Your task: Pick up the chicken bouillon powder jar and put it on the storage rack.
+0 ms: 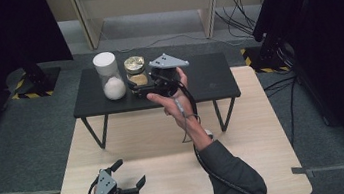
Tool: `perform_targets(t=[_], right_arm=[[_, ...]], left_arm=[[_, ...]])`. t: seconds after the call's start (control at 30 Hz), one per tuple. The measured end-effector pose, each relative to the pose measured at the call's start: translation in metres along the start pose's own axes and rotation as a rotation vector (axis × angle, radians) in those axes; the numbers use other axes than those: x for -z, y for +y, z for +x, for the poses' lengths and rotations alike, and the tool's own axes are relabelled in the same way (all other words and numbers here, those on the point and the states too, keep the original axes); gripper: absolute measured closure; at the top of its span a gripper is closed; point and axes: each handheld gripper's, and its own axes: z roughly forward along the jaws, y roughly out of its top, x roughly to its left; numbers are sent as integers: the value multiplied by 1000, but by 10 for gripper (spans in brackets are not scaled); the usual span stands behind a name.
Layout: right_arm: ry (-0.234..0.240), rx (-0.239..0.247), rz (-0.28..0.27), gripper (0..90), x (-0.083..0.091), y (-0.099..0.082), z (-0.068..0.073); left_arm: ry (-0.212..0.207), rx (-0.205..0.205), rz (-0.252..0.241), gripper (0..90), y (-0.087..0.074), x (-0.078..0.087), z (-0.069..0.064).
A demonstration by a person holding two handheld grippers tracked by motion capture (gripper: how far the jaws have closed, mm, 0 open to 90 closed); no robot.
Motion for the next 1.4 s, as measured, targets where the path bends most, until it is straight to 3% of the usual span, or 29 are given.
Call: perform_targets(t=[0.3, 0.87, 1.4], right_arm=[[34, -8, -18, 18, 13, -8, 0], [106, -7, -41, 17, 34, -23, 15], [142, -5, -49, 17, 55, -40, 24]], left_arm=[[1, -2, 0, 6, 0, 0, 0], [3, -1, 1, 6, 0, 0, 0], [5, -1, 1, 6, -1, 0, 0]])
